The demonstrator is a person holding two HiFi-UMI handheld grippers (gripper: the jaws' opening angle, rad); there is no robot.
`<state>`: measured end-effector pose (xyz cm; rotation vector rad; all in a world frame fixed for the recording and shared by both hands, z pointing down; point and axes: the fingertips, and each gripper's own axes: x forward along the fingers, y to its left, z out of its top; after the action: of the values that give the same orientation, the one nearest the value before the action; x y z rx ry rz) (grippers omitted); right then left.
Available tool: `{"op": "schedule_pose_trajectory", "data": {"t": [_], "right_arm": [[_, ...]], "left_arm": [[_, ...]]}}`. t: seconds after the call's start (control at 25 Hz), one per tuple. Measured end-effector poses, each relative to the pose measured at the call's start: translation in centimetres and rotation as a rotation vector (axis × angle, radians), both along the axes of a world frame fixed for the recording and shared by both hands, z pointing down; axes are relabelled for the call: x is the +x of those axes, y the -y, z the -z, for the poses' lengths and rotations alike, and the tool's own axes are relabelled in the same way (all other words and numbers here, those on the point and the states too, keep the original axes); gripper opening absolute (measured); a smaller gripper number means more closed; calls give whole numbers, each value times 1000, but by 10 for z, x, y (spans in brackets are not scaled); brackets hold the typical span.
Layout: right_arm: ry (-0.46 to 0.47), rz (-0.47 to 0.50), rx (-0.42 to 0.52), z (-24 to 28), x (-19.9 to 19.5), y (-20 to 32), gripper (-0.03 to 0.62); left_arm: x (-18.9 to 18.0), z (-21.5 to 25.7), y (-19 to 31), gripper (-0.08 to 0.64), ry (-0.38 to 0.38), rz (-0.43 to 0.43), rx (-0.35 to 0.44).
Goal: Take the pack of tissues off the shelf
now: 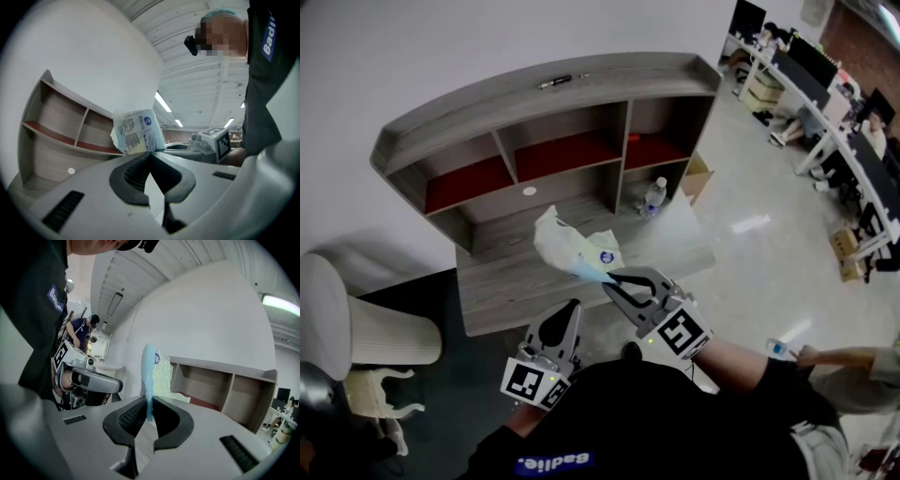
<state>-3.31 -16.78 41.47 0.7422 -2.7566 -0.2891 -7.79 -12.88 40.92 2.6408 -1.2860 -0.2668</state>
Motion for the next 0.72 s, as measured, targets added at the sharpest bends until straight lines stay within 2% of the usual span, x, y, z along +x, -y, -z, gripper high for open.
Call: {"op": "schedule_pose_trajectory", "data": {"t": [0.72], "right_arm": [[48, 43, -53, -6, -11, -16, 54]], "left_arm": [[1, 3, -3, 2, 4, 2, 10]]}}
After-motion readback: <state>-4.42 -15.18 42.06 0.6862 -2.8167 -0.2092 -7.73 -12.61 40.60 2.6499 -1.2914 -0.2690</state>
